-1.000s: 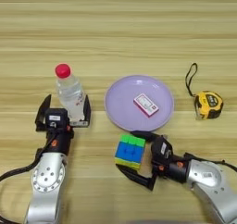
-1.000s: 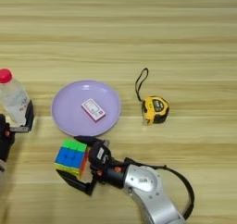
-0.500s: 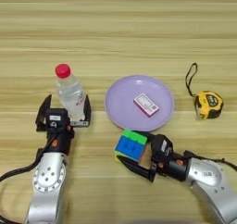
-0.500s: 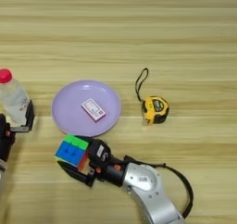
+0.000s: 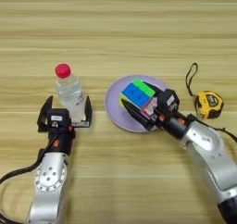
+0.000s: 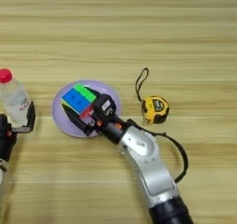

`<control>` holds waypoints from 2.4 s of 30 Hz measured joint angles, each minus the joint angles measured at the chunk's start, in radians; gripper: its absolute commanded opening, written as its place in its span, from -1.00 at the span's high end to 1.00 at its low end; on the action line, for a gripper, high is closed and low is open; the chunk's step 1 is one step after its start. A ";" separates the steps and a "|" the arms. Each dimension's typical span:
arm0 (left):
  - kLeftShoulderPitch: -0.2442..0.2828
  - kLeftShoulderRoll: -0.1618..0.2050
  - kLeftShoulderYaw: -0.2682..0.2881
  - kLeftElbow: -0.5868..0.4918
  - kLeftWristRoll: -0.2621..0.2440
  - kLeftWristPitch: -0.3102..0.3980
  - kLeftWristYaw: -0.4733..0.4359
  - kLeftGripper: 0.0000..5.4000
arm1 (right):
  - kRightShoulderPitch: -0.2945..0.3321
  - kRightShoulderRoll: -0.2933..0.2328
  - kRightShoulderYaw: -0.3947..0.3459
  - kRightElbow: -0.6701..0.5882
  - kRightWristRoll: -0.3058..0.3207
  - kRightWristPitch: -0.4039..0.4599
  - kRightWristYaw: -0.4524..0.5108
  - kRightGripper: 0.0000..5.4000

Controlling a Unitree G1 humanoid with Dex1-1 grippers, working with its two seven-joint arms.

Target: Move the objects on the table

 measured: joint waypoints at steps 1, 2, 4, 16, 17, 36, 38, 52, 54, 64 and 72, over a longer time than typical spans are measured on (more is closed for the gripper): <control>0.000 0.000 0.001 0.002 0.000 0.000 0.000 -1.00 | -0.015 0.006 -0.003 0.019 -0.004 -0.001 -0.012 -0.23; -0.002 0.000 0.001 0.003 0.000 0.000 0.000 -1.00 | -0.045 0.021 -0.007 0.067 -0.020 -0.001 -0.032 -0.23; -0.003 0.000 0.002 0.004 0.000 -0.001 0.000 -1.00 | -0.092 0.046 -0.006 0.140 -0.037 -0.005 -0.053 -0.23; -0.002 0.001 0.004 0.004 -0.002 -0.001 -0.001 -1.00 | -0.152 0.124 0.006 0.413 -0.060 -0.047 -0.052 -0.23; -0.002 0.001 0.004 0.004 -0.002 -0.001 -0.001 -1.00 | -0.154 0.126 0.006 0.431 -0.062 -0.049 -0.052 -0.23; -0.002 0.001 0.003 0.003 -0.002 -0.001 -0.001 -1.00 | -0.141 0.129 0.015 0.404 -0.151 -0.110 -0.085 -0.83; -0.002 0.001 0.002 0.002 -0.002 -0.001 -0.001 -1.00 | -0.127 0.125 0.016 0.379 -0.155 -0.110 -0.088 -0.92; -0.003 -0.002 -0.004 0.002 -0.001 0.000 0.000 -1.00 | -0.034 0.057 -0.043 0.133 -0.188 -0.107 -0.188 -0.99; -0.003 -0.002 -0.005 0.002 -0.001 0.000 0.000 -1.00 | -0.018 0.040 -0.066 0.098 -0.187 -0.105 -0.202 -0.99; -0.004 -0.010 -0.009 0.003 -0.001 0.000 0.001 -1.00 | 0.041 -0.014 -0.153 0.006 -0.171 -0.085 -0.239 -0.99; -0.017 -0.010 -0.008 0.026 -0.001 -0.001 0.004 -1.00 | 0.073 -0.020 -0.161 -0.020 -0.144 -0.085 -0.236 -0.99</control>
